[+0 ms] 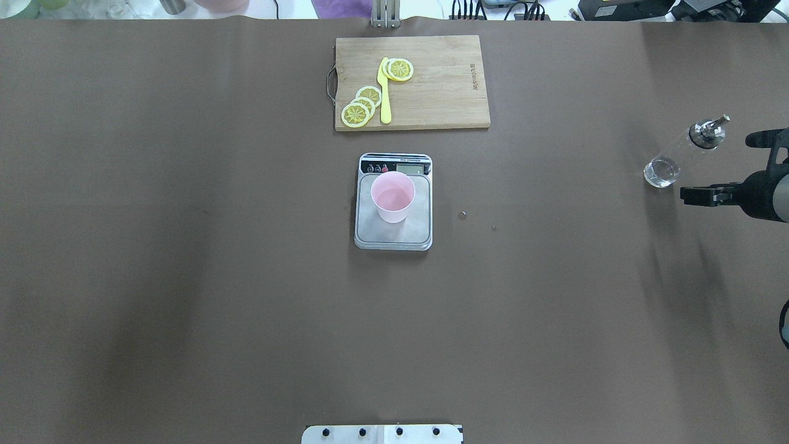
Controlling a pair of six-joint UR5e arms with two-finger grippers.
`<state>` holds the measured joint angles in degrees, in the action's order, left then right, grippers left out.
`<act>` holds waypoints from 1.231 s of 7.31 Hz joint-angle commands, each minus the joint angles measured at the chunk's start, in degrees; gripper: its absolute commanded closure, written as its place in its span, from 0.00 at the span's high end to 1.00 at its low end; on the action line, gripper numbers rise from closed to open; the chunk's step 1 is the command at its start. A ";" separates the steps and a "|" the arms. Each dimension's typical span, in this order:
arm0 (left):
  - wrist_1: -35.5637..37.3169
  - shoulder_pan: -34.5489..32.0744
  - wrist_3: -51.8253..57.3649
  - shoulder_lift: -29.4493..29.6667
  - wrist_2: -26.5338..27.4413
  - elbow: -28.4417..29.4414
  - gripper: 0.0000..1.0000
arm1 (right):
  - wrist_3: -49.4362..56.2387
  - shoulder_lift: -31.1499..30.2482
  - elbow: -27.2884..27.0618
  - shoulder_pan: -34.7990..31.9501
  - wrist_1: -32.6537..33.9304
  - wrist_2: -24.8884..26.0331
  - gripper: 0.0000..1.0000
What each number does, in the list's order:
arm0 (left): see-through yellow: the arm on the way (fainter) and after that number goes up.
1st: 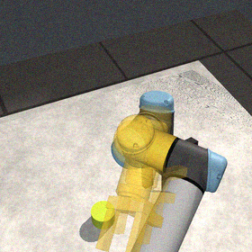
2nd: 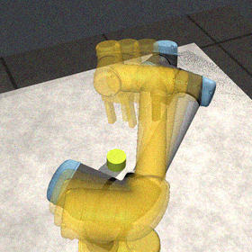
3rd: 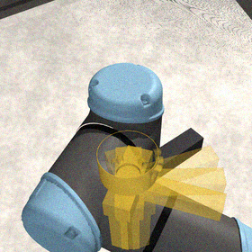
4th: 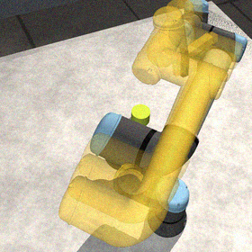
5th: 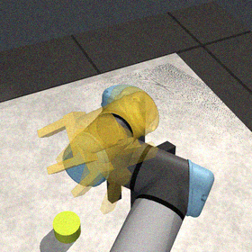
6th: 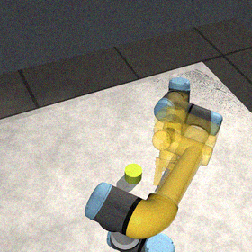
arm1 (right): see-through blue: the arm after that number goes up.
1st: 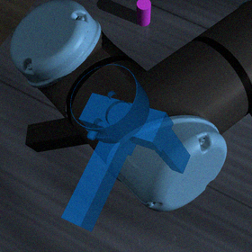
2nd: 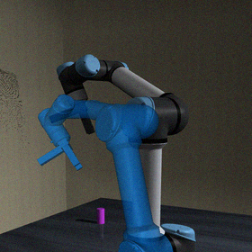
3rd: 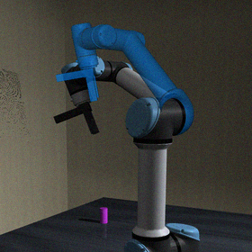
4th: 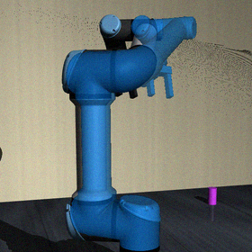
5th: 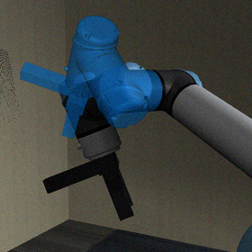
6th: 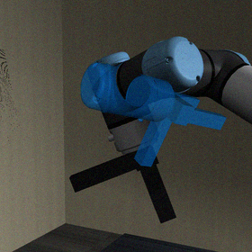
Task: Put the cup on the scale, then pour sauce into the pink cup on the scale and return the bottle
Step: 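Reach the right gripper to the glass sauce bottle's spout top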
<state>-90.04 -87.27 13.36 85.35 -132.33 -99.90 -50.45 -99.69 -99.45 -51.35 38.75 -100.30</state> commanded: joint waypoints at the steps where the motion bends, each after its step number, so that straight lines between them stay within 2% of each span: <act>1: -0.22 0.00 0.00 0.00 -0.03 -0.12 0.98 | -0.71 2.04 5.21 2.04 -4.98 3.96 1.00; 3: -0.22 0.00 0.00 0.00 0.06 -0.12 0.98 | -0.71 3.79 10.57 2.30 -10.43 5.63 1.00; 4: -0.22 0.00 0.00 0.00 0.06 -0.12 0.98 | -0.71 5.02 12.16 2.39 -10.80 5.99 1.00; 9: -0.22 0.00 0.00 0.00 -0.03 -0.21 0.98 | -0.53 7.05 14.54 2.83 -11.42 8.36 1.00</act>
<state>-90.26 -87.25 13.36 85.34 -132.30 -100.04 -51.05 -93.40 -85.90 -48.63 27.43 -92.22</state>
